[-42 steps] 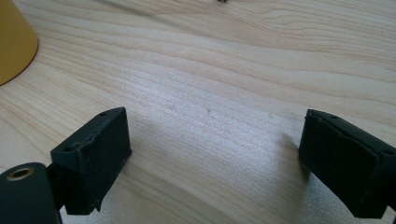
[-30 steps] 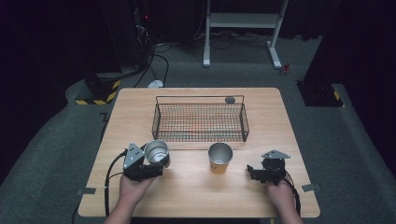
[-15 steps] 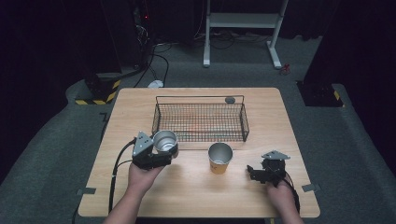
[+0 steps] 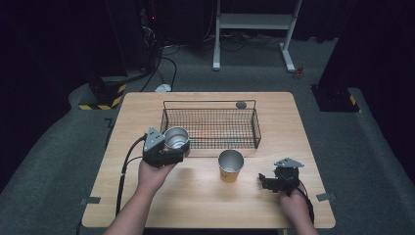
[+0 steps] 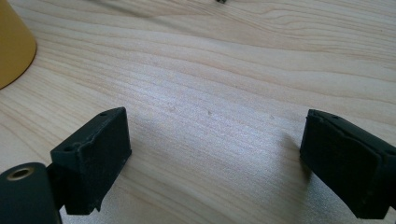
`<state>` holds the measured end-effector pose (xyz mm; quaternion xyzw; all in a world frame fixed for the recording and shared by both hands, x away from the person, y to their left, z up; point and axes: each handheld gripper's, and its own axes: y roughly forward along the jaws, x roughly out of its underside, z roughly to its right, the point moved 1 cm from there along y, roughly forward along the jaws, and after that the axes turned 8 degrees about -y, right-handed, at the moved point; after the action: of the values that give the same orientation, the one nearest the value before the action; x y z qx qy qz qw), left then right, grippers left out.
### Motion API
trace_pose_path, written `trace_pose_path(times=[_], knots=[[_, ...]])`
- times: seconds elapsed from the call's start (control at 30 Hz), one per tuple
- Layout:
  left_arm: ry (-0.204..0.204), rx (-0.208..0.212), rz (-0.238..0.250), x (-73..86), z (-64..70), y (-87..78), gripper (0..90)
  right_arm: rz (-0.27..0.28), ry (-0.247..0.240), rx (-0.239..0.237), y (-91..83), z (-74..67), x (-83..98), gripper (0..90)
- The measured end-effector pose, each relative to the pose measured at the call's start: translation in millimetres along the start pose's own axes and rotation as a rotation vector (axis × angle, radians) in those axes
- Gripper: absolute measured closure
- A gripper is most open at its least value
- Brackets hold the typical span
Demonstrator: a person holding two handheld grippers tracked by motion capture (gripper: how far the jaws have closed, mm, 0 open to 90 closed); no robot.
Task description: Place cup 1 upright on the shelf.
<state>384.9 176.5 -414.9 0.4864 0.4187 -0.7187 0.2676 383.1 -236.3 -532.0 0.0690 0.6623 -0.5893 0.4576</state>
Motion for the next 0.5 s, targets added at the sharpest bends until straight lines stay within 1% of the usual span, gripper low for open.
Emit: trace_pose_path(times=[0.1,0.13,0.17,0.23,0.4,0.47,0.5], knots=[[-0.008,-0.003,-0.005,-1.1,-1.8,2.2,14.6,0.0,0.0,0.0,-0.1,0.0,0.1,7.8],[-0.017,-0.004,-0.005,-2.3,-3.0,4.2,14.6,0.001,-0.002,-0.004,-0.5,-0.5,0.4,7.8],[-0.016,-0.005,-0.007,-3.1,-3.2,5.0,14.5,0.001,-0.004,-0.004,-0.5,-0.4,0.5,7.8],[0.001,-0.014,-0.013,-5.7,-3.1,7.3,14.5,0.001,-0.003,-0.005,-0.4,-0.5,0.4,7.8],[-0.012,-0.016,-0.029,-12.0,-7.0,15.4,14.6,0.001,-0.003,-0.004,-0.5,-0.5,0.4,7.8],[-0.004,-0.022,-0.026,-14.2,-7.0,18.4,14.6,0.001,-0.003,-0.005,-0.4,-0.4,0.4,7.8],[-0.006,-0.019,-0.023,-14.9,-7.0,19.5,14.6,0.001,-0.003,-0.004,-0.4,-0.4,0.4,7.8]])
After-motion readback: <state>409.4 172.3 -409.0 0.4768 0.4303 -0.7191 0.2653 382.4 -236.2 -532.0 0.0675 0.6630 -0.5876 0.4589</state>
